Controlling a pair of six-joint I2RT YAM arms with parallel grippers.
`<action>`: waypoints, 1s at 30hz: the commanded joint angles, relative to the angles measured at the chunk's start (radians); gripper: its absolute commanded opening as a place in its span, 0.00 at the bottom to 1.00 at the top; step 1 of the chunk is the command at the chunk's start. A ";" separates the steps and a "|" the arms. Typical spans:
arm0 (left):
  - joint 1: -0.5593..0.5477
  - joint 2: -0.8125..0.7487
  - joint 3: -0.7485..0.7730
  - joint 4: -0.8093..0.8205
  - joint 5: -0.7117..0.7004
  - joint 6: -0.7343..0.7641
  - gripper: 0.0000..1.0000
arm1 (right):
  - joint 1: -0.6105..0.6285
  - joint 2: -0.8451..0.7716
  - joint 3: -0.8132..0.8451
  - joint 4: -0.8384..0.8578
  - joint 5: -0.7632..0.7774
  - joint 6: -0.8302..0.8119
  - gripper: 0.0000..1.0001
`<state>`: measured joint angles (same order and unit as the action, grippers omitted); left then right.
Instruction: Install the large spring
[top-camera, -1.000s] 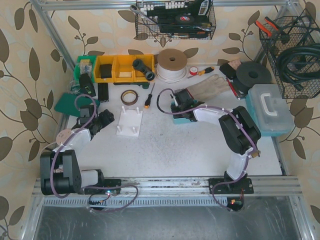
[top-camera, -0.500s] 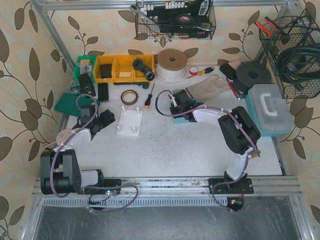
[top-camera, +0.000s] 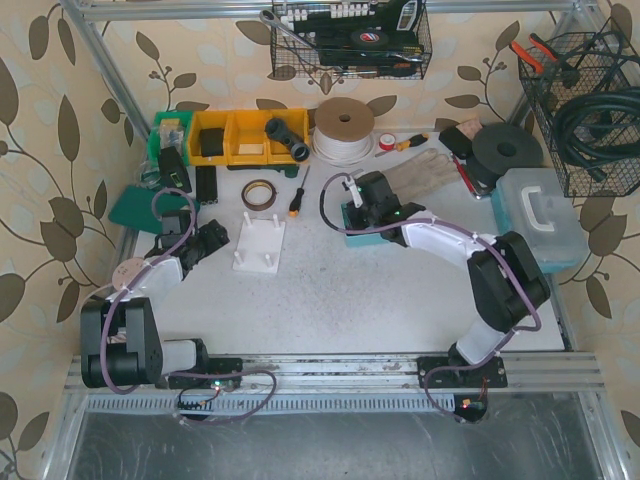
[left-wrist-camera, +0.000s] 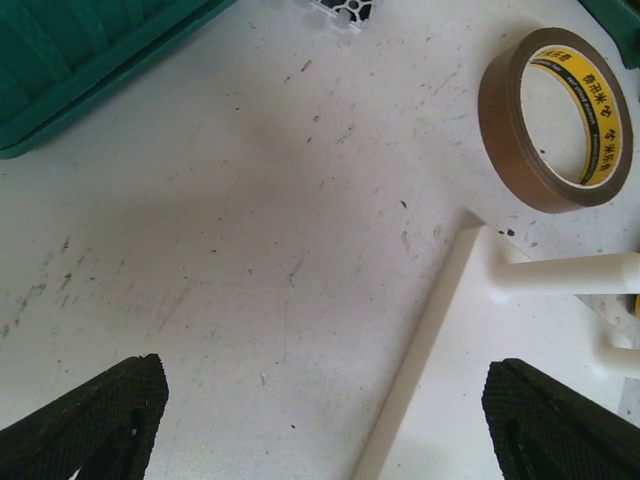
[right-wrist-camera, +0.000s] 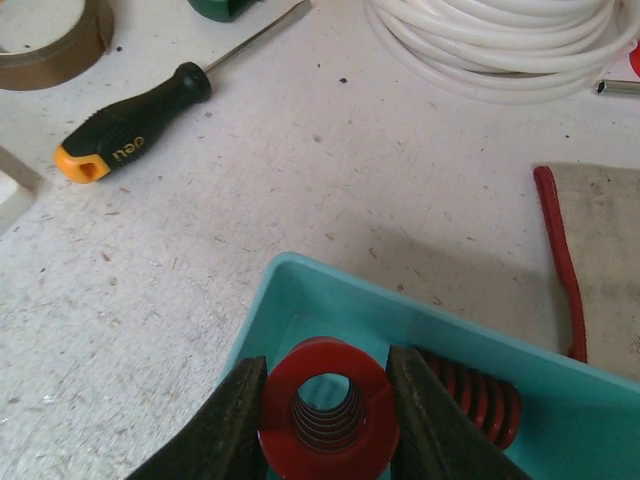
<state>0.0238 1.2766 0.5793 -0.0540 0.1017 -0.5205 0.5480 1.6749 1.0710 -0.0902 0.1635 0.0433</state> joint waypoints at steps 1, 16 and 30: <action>-0.009 0.000 0.022 -0.027 -0.055 0.005 0.89 | 0.007 -0.073 -0.010 -0.049 -0.045 -0.002 0.03; -0.001 -0.108 -0.002 -0.140 -0.226 -0.107 0.94 | 0.246 -0.091 0.176 -0.167 -0.006 0.013 0.00; 0.008 -0.282 -0.062 -0.200 -0.455 -0.123 0.98 | 0.381 0.266 0.559 -0.195 0.004 -0.008 0.00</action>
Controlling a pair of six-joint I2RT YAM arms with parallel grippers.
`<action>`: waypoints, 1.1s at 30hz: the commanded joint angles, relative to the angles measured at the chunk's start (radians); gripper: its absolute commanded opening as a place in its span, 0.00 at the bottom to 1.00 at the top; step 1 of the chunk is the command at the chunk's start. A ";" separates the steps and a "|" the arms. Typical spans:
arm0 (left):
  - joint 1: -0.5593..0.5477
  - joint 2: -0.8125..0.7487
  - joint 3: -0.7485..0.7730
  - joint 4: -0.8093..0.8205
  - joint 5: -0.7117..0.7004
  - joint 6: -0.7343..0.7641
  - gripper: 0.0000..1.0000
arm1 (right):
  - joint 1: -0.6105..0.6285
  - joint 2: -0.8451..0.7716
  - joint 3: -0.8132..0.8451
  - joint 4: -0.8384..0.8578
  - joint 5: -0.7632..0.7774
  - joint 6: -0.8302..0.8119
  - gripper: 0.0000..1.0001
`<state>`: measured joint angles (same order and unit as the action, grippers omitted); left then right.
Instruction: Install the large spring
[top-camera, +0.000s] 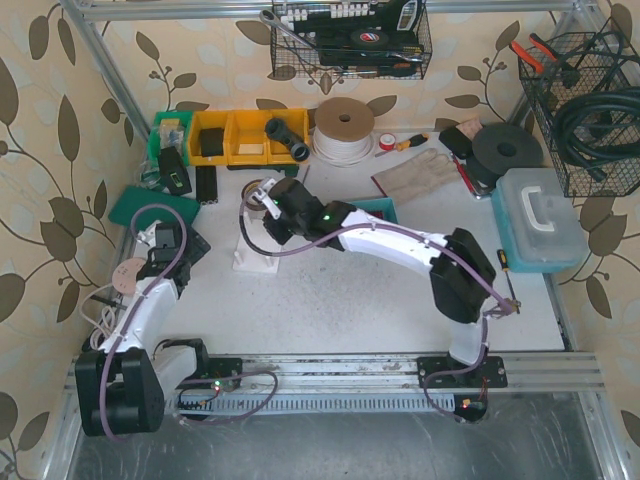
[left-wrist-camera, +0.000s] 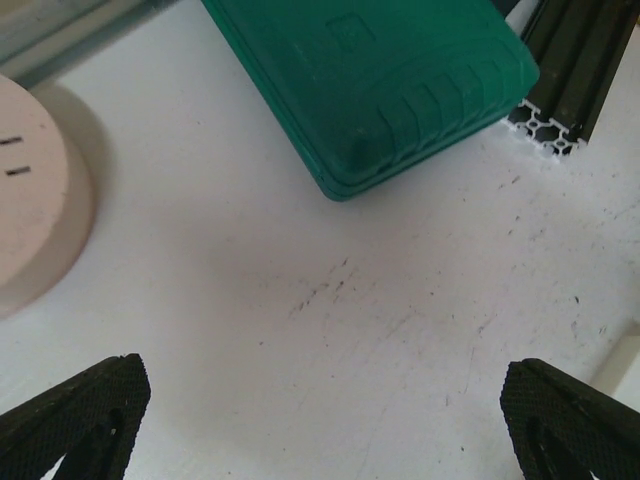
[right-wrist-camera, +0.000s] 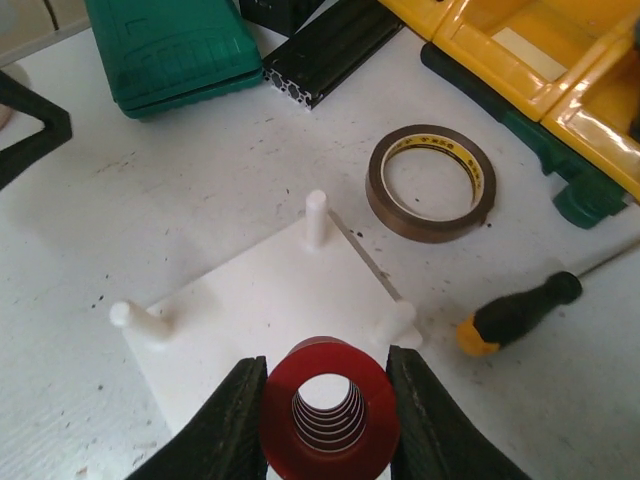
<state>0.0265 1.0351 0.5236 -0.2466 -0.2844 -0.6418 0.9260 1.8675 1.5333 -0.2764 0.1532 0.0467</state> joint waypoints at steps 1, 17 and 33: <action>0.005 -0.047 -0.009 -0.004 -0.069 -0.002 0.98 | 0.003 0.097 0.120 -0.012 0.013 -0.013 0.00; 0.005 -0.091 -0.027 0.006 -0.080 0.007 0.98 | 0.006 0.378 0.464 -0.080 0.020 -0.061 0.00; 0.006 -0.098 -0.028 0.009 -0.068 0.004 0.98 | 0.005 0.535 0.624 -0.105 0.057 -0.066 0.00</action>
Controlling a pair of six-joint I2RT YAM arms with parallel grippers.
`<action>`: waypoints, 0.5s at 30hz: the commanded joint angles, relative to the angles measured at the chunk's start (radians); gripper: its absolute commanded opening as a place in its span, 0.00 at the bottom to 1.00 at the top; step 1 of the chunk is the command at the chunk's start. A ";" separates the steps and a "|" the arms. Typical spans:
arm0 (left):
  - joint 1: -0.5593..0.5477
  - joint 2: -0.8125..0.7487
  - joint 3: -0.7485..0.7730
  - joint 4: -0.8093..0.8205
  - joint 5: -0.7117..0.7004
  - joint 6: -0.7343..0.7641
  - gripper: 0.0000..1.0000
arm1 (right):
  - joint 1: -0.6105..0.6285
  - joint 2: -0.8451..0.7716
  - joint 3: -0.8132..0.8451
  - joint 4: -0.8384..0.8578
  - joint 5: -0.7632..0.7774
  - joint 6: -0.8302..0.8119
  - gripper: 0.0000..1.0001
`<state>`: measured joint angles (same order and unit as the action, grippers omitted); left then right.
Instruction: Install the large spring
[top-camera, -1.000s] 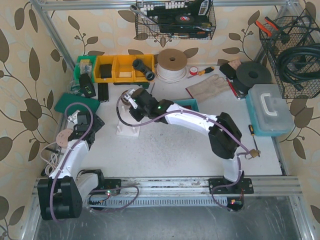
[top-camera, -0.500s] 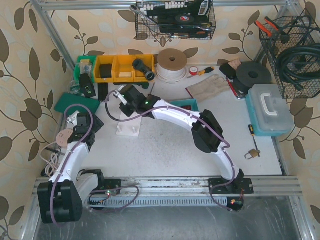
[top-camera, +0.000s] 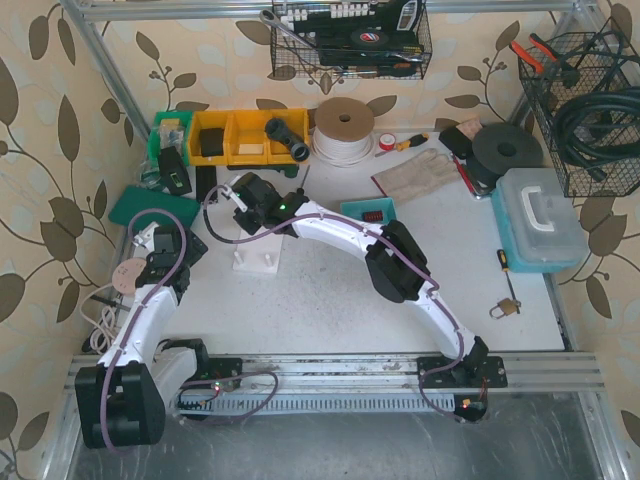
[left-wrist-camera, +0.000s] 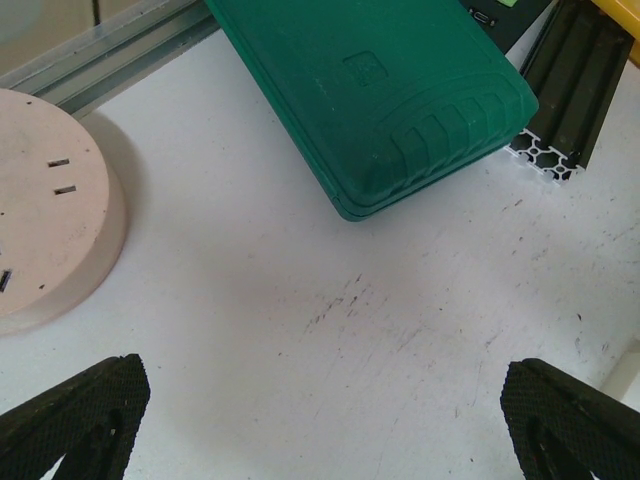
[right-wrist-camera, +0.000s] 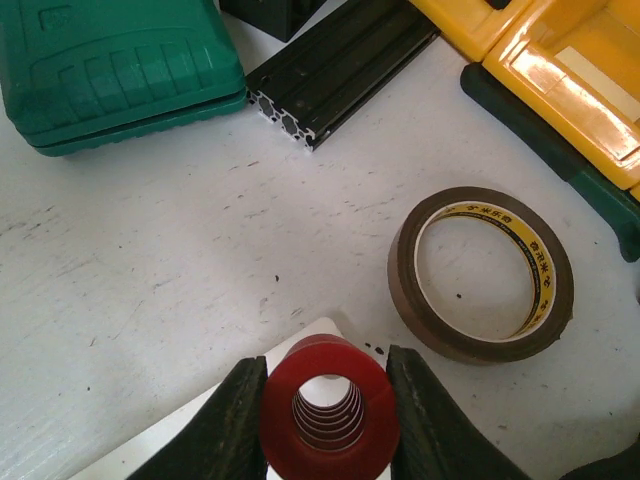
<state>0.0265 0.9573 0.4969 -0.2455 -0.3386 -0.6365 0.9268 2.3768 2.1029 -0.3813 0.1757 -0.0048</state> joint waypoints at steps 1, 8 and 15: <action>0.005 -0.019 0.000 0.008 -0.013 -0.002 0.98 | 0.005 0.031 0.057 0.002 0.037 -0.015 0.00; 0.006 -0.015 0.003 0.009 -0.014 -0.002 0.98 | 0.004 0.072 0.107 -0.006 0.045 -0.024 0.00; 0.006 -0.017 0.003 0.008 -0.016 -0.003 0.98 | 0.001 0.092 0.104 -0.007 0.051 -0.019 0.00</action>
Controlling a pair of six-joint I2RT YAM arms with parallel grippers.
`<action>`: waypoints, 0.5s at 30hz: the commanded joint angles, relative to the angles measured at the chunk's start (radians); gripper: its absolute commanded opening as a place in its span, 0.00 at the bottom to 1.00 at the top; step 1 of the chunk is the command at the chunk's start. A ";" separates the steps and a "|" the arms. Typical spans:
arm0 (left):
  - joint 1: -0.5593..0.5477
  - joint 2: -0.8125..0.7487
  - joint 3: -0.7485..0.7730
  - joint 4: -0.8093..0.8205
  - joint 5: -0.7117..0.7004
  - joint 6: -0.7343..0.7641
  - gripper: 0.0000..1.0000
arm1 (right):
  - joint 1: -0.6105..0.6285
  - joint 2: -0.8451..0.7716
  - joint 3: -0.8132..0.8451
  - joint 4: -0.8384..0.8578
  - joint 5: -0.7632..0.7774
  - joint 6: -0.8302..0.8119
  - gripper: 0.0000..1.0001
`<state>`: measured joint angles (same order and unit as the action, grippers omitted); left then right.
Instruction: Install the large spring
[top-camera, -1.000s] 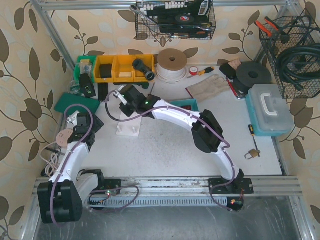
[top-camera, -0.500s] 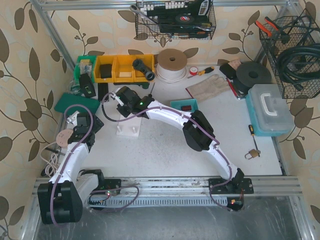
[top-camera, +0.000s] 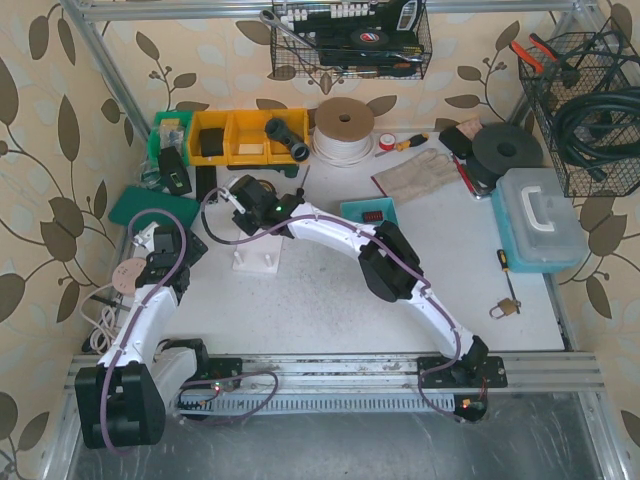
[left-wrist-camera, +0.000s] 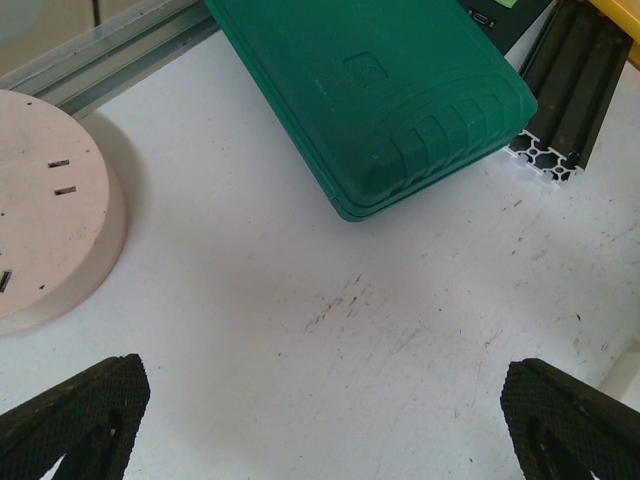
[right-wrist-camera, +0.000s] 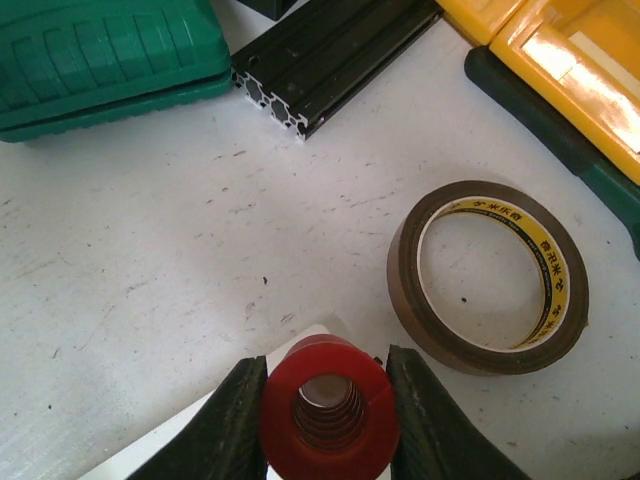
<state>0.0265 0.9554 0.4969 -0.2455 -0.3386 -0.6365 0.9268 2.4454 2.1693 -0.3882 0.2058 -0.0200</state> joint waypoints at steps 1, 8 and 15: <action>0.005 -0.015 0.003 0.009 -0.015 -0.003 0.98 | 0.000 0.025 0.036 0.000 0.019 -0.002 0.00; 0.005 -0.012 0.003 0.009 -0.021 -0.003 0.98 | -0.006 0.035 0.042 -0.008 -0.006 0.022 0.19; 0.004 -0.017 0.001 0.013 -0.013 0.008 0.98 | -0.009 0.003 0.057 -0.032 -0.024 0.040 0.40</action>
<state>0.0265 0.9554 0.4969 -0.2455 -0.3386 -0.6365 0.9203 2.4554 2.1830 -0.4034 0.2005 0.0002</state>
